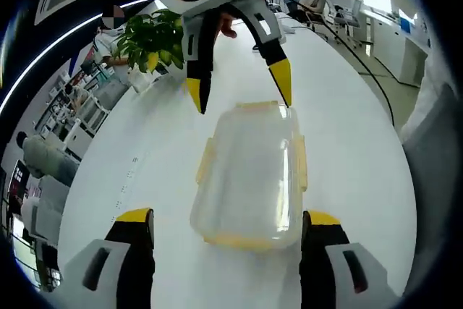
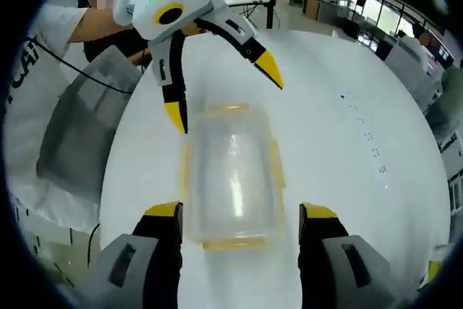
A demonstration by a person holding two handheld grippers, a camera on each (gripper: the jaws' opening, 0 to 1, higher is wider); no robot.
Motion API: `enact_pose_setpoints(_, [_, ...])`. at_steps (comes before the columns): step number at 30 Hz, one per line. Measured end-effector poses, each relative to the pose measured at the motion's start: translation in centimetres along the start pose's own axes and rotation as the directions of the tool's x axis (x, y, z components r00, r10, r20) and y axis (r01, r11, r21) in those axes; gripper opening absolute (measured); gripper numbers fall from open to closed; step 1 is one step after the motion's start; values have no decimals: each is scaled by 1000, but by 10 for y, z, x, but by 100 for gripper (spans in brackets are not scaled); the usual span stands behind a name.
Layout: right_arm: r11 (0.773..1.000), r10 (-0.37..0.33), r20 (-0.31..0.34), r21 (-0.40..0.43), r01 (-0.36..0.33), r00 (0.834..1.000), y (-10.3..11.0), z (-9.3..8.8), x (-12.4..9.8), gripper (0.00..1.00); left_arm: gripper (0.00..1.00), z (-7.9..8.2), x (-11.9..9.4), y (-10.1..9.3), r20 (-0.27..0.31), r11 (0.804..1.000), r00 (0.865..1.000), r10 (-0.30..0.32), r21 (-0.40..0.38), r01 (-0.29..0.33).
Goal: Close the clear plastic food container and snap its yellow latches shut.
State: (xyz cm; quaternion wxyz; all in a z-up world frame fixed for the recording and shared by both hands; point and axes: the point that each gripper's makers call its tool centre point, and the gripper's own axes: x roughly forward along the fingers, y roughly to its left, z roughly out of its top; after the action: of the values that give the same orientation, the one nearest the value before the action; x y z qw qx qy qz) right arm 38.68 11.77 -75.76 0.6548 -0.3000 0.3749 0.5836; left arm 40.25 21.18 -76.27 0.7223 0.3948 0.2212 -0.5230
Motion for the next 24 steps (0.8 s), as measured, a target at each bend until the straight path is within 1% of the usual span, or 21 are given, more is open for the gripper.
enact_pose_setpoints(5, [1000,10,-12,-2,-10,1000,5,-9,4,70,81,-8,7,-7,-26,999,999,-40,-7,40])
enact_pose_setpoints(6, [1000,13,-18,-2,-13,1000,7,-11,6,72,81,-11,8,-8,-39,999,998,-42,-2,42])
enact_pose_setpoints(9, [1000,20,-28,-6,-20,999,8,-16,11,79,81,-12,10,-9,-43,999,998,-46,-9,46])
enact_pose_setpoints(12, [1000,22,-46,-6,-23,999,9,-23,19,79,81,-11,14,-12,-42,998,997,-61,2,61])
enact_pose_setpoints(16, [1000,18,-62,5,-17,998,5,-31,27,79,78,-13,18,-10,-50,998,997,-58,0,58])
enact_pose_setpoints(19, [1000,13,-67,-5,-13,998,6,-34,30,79,78,-16,20,-15,-57,997,995,-78,-1,78])
enact_pose_setpoints(22, [1000,19,-77,-11,-20,997,6,-37,31,79,79,-18,23,-18,-72,996,994,-86,18,88])
enact_pose_setpoints(24, [1000,15,-78,-13,-17,997,4,-37,31,80,80,-16,24,-20,-63,995,994,-91,21,93])
